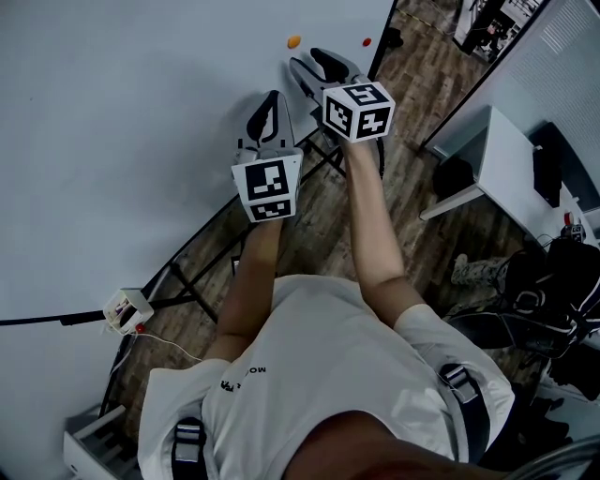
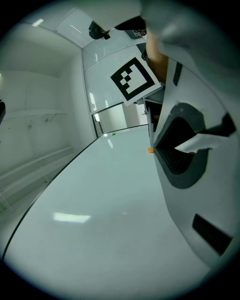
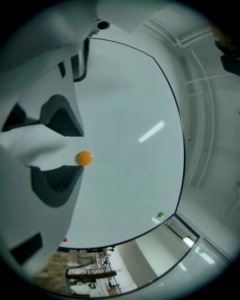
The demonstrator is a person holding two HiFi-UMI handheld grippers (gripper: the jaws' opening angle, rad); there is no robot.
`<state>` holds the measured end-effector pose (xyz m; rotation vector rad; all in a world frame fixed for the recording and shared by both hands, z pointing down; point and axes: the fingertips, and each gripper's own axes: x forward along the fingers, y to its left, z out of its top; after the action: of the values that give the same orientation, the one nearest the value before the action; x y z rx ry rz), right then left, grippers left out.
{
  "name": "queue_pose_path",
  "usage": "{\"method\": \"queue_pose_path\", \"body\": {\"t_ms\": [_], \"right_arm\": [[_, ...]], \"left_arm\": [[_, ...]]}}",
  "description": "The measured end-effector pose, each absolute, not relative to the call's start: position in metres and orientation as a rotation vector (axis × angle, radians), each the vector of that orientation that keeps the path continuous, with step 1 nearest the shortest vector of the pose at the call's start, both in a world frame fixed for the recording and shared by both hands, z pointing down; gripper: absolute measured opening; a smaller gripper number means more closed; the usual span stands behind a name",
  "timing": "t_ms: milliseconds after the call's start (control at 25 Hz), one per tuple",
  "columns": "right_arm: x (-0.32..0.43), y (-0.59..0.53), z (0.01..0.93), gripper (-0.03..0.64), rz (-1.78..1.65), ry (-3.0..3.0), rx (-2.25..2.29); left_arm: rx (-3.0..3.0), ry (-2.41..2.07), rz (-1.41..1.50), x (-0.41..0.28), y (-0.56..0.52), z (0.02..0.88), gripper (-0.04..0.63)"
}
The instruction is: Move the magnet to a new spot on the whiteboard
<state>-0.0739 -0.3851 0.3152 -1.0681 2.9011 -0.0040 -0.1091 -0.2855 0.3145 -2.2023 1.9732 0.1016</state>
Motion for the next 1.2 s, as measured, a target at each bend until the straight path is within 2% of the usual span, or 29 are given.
{"method": "queue_pose_path", "body": {"t_ms": [1200], "right_arm": [[-0.09,-0.419,0.307,0.198,0.109,2.993,-1.056]], "left_arm": [[-2.203,1.984,0.066,-0.111,-0.301,0.321,0.003]]}}
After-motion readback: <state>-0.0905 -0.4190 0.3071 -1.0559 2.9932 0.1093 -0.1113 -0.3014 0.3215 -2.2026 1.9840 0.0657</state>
